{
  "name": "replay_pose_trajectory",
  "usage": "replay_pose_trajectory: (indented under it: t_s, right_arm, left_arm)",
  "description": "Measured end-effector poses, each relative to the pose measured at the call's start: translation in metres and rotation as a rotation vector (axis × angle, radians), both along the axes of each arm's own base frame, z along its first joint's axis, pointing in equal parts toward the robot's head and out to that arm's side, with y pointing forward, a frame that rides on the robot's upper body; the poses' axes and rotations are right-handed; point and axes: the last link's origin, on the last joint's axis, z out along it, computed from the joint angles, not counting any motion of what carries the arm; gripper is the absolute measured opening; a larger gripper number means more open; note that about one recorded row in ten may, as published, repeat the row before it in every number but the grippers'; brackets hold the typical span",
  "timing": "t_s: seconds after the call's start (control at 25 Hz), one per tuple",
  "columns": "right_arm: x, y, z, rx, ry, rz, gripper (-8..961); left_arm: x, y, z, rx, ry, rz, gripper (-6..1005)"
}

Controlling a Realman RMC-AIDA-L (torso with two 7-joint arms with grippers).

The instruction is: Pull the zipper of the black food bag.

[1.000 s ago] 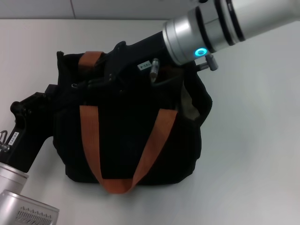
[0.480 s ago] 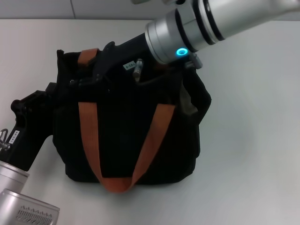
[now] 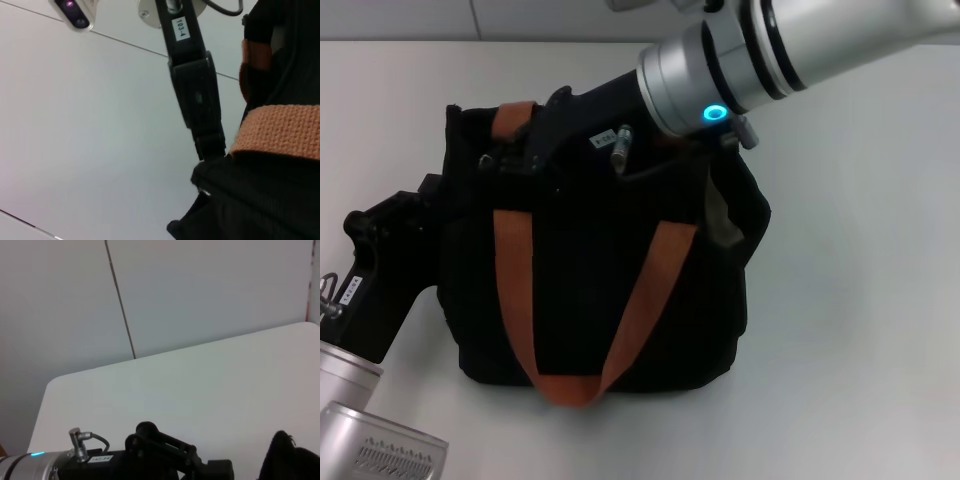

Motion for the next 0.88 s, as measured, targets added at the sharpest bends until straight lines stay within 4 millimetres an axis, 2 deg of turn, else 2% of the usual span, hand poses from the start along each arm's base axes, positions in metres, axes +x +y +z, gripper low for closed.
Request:
replay_pose_trajectory:
  t_s: [0.24,0.44,0.88]
  right_arm:
    - [0.012,0.000,0.007,0.015,0.040,-0.035,51]
    - [0.024,-0.001,0.015,0.022,0.117,-0.090,38]
    - [0.043,-0.008,0.020,0.029,0.174,-0.144,12]
  left_arm:
    - [-0.001,0.000,0.001,0.006,-0.001,0.006,16]
    - [-0.002,0.000,0.001,0.009,-0.002,0.014,16]
    - [-0.004,0.000,0.003,0.020,-0.006,0.028,15]
